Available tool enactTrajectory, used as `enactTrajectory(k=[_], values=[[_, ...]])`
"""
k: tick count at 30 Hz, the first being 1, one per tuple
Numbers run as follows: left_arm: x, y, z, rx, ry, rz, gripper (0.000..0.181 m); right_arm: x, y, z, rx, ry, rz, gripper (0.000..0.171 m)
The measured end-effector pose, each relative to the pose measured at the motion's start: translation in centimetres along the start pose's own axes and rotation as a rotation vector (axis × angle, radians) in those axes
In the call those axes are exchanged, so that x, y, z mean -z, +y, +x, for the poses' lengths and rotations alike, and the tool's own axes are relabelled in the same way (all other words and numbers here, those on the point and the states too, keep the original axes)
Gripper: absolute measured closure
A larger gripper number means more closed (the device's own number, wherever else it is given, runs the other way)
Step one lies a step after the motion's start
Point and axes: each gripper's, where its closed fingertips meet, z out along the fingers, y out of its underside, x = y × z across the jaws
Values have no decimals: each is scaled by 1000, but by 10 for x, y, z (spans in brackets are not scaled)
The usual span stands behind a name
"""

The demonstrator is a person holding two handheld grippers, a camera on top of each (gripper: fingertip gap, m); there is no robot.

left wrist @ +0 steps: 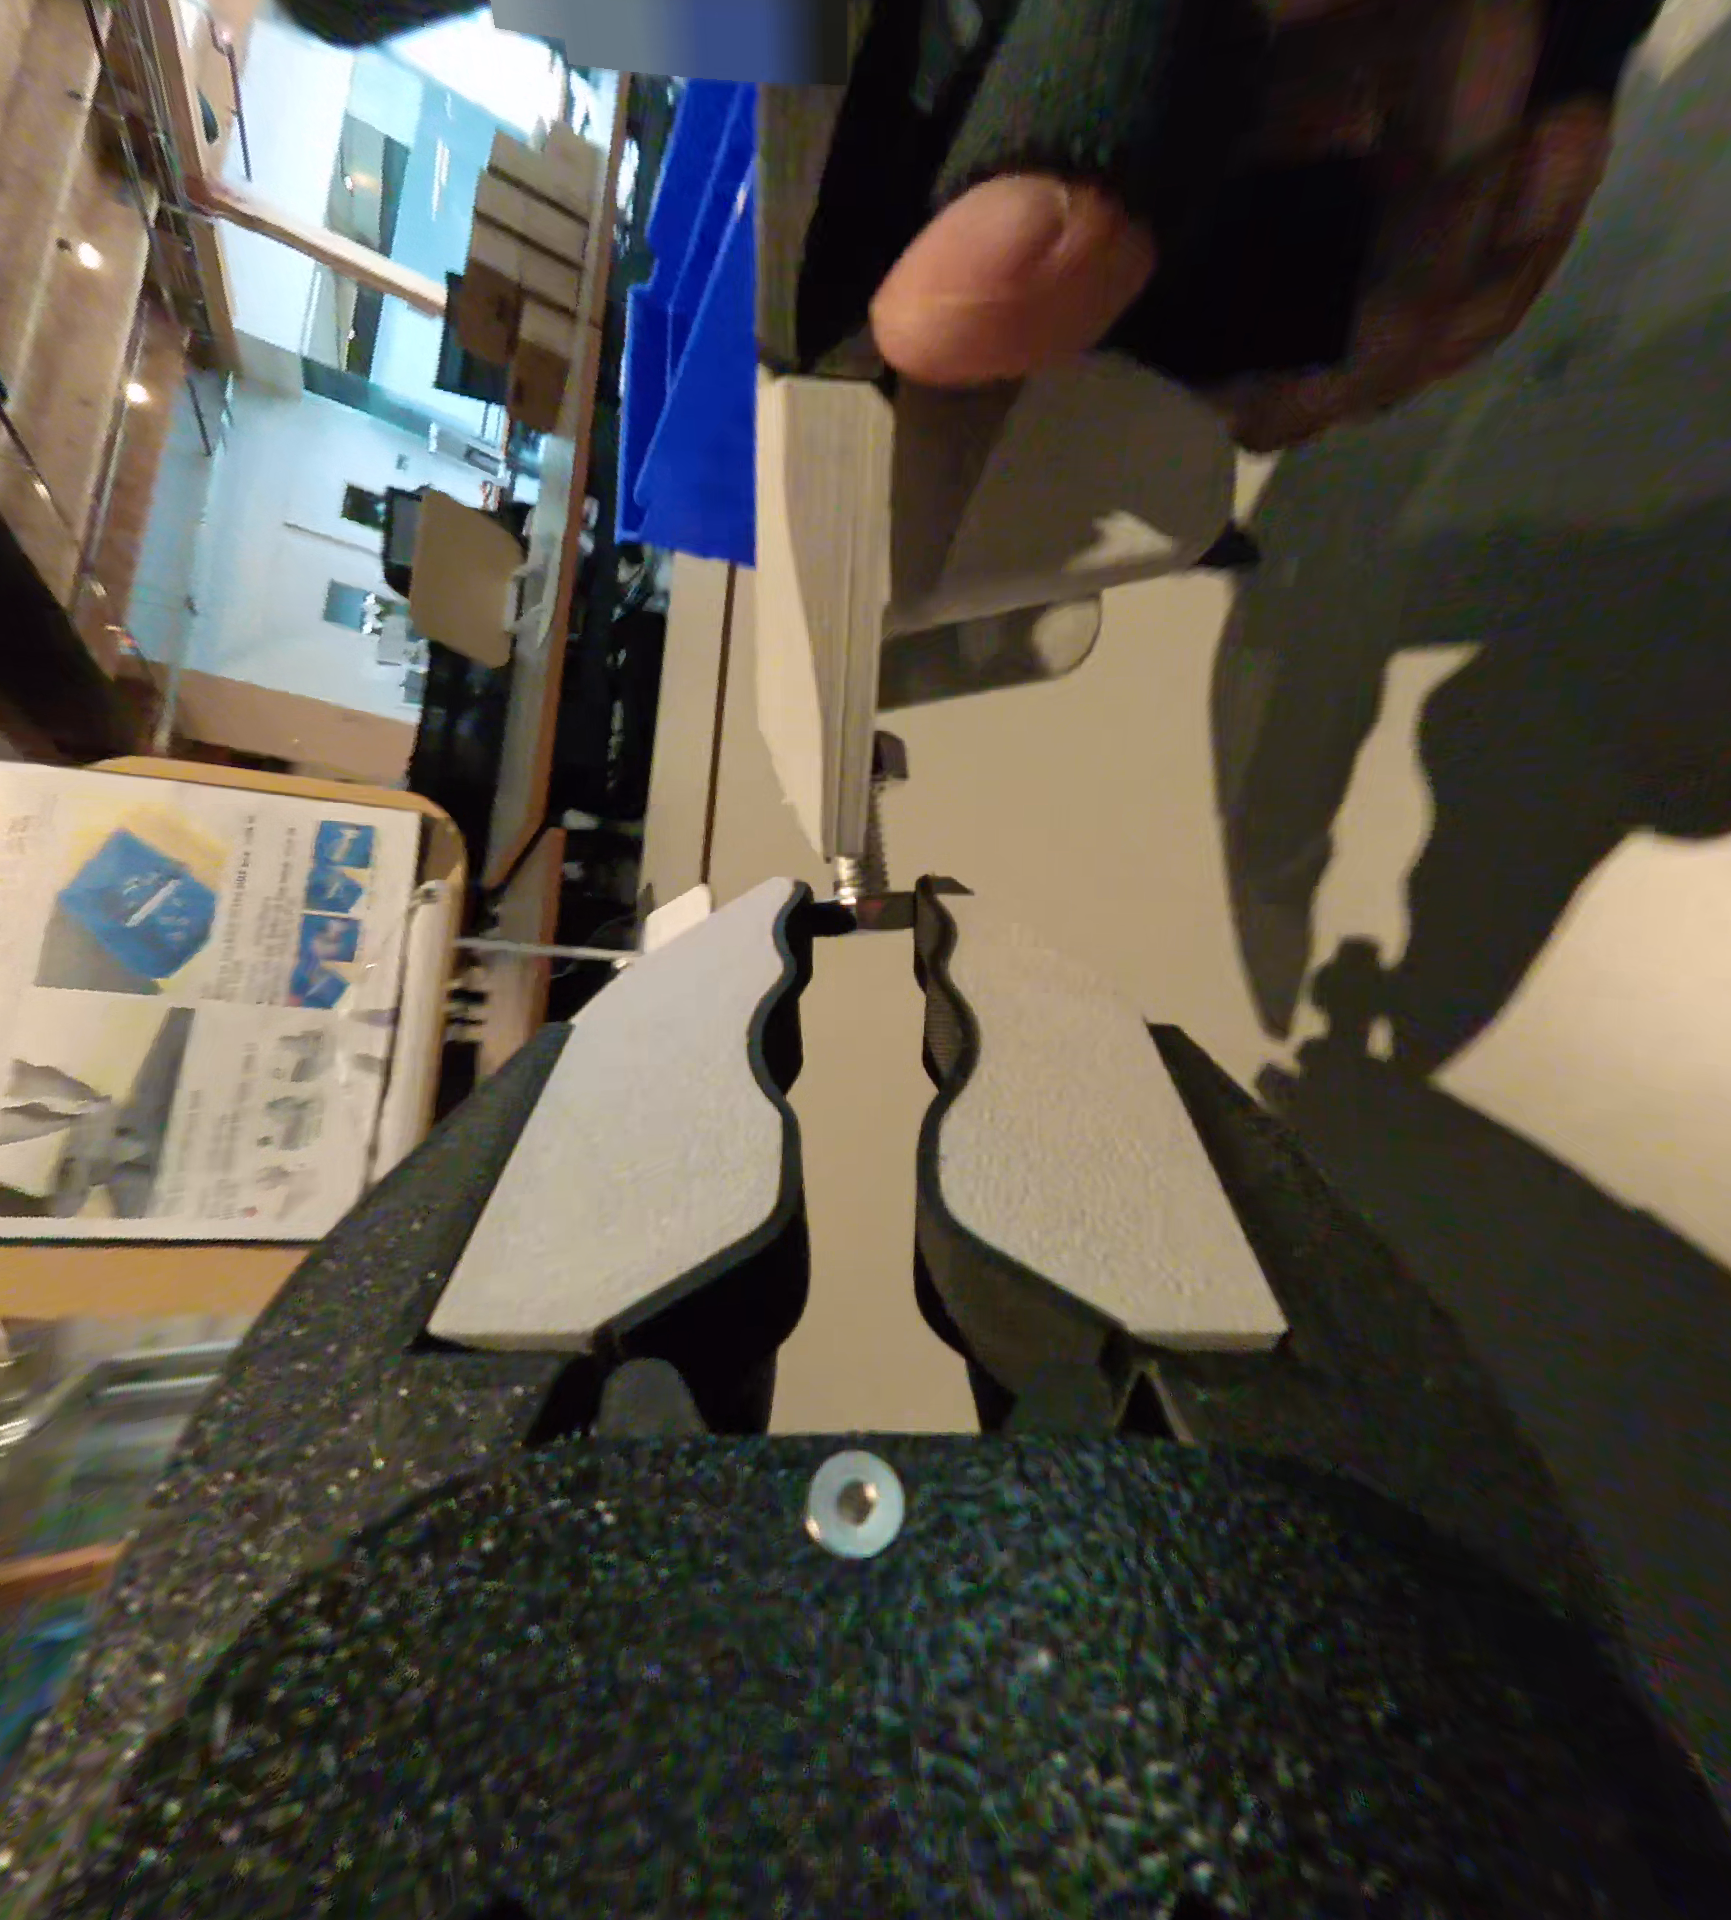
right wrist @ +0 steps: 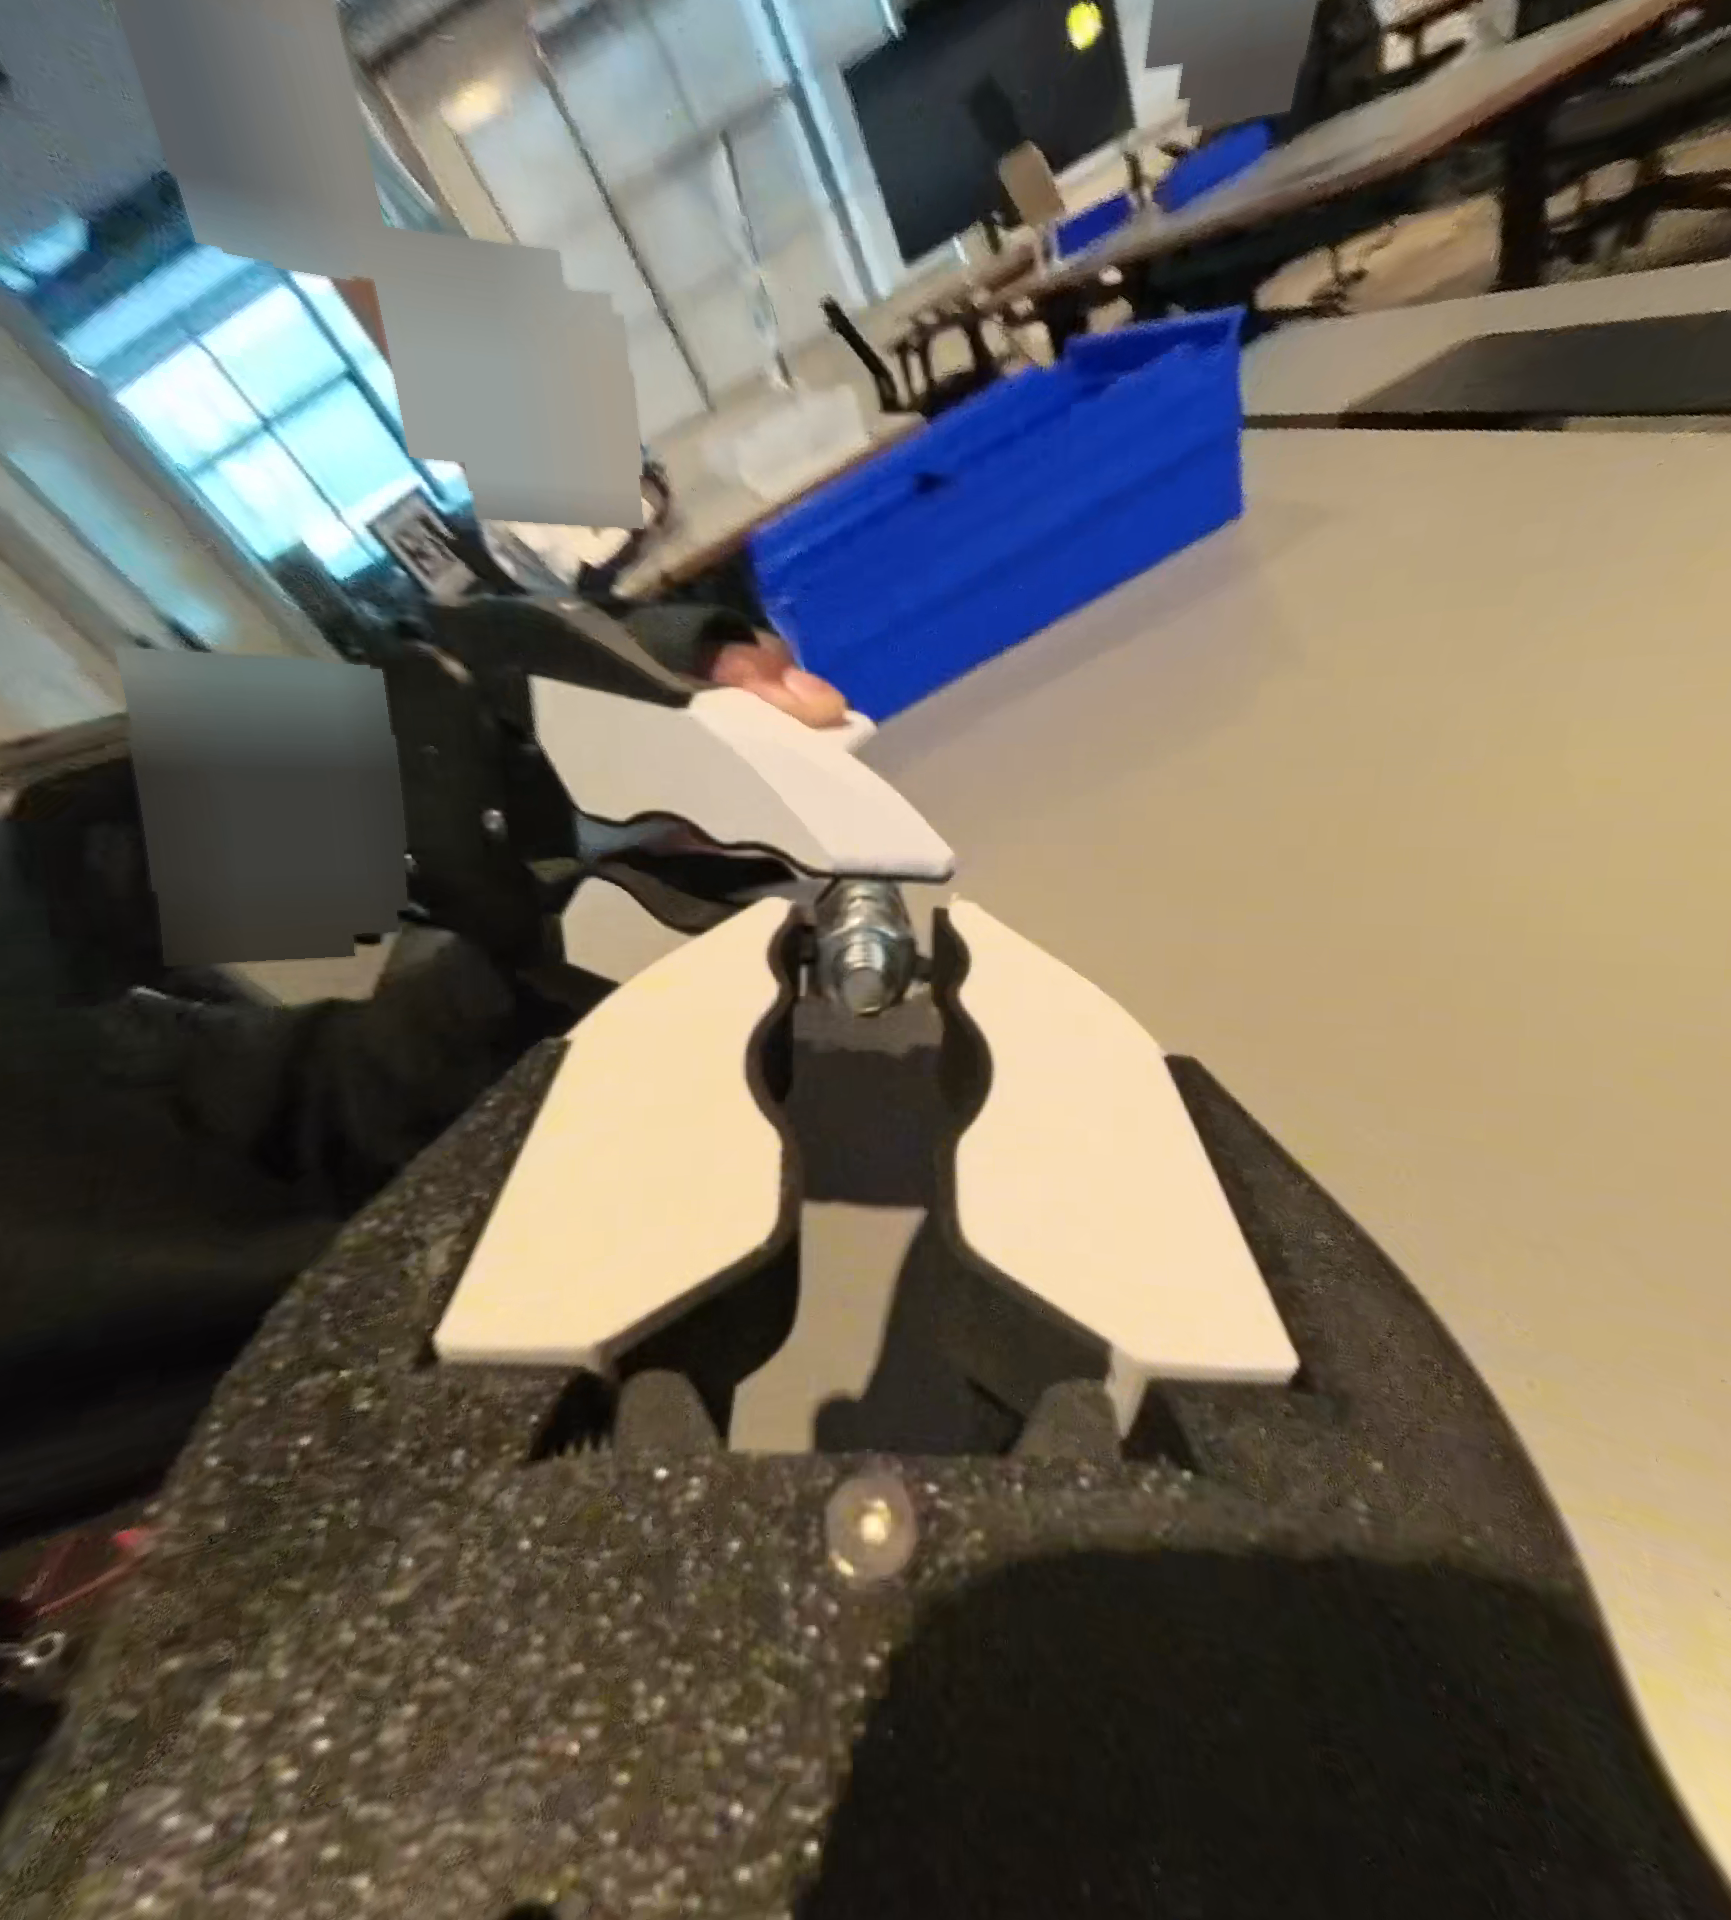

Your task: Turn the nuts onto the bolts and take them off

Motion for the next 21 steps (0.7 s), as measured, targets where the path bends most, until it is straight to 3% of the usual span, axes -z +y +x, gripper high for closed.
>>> enactTrajectory(k=[3,9,12,16,21], values=[[3,0,-4,116,31,58,163,4,-5,6,85,36,-10,119],[6,1,0,237,132,110,163,13,-6,11,655,248,-133,120],[5,-2,7,241,181,122,163,11,0,5,820,272,-179,125],[3,-4,17,206,224,117,163,3,12,0,823,241,-216,152],[-4,9,16,75,140,-5,163,-3,20,12,486,262,-224,152]])
